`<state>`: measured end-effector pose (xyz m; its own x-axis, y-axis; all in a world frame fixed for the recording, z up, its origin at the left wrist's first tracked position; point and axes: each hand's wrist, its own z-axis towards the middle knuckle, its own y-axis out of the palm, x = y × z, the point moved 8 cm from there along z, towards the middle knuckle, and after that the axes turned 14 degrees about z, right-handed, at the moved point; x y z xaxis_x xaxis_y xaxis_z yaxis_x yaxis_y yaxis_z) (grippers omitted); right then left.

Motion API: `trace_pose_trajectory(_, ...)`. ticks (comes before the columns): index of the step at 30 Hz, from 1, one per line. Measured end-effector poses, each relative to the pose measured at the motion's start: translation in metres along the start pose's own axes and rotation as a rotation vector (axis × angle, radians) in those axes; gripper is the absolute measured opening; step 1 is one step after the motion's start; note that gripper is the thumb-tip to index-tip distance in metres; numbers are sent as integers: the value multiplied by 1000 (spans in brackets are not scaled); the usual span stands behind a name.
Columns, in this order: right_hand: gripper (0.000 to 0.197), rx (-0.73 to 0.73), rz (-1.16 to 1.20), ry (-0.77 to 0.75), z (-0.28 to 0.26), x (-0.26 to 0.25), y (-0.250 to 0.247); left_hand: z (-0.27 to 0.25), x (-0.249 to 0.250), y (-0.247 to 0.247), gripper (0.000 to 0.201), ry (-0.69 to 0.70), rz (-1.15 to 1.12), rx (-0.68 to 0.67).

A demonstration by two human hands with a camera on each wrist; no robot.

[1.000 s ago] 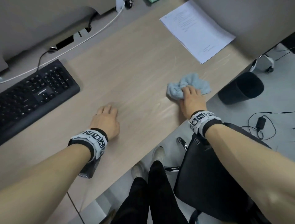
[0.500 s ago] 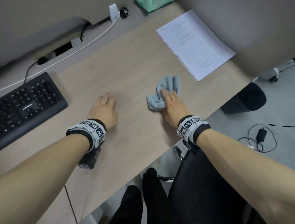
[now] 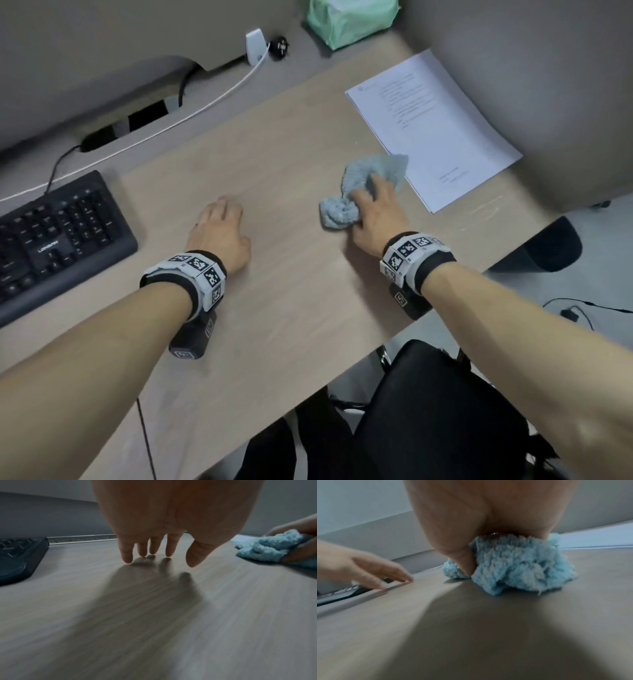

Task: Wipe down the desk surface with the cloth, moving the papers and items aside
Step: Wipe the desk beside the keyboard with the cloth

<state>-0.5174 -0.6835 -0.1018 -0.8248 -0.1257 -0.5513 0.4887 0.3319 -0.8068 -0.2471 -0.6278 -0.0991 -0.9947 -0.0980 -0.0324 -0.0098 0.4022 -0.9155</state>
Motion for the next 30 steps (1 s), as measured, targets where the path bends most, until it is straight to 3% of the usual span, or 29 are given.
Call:
trace_pose_trajectory(7,62,-126,-14,75,69,-25,0,4,-4,3,63,23,100,-19)
trace_pose_trajectory(11,73,-153,-7,-35,61,-31,7,6,-10,0,63,42,97,-20)
trace_pose_trajectory(15,79,-146,-73,79,74,-6,-11,3,-12,-3,63,55,111,-8)
trace_pose_trajectory(17,76,-134,-49,103,85,-18,-11,2,-11,-1,63,50,127,-11)
trace_pose_trajectory(22,82,-241,-85,-23,54,-41,18,3,-8,-1,66,39,120,-32)
trace_pose_trajectory(27,85,-152,-51,199,82,-22,-11,4,-9,0,69,44,118,-63)
trace_pose_trajectory(30,86,-151,-112,201,74,-23,-2,5,-7,1,70,39,122,-73)
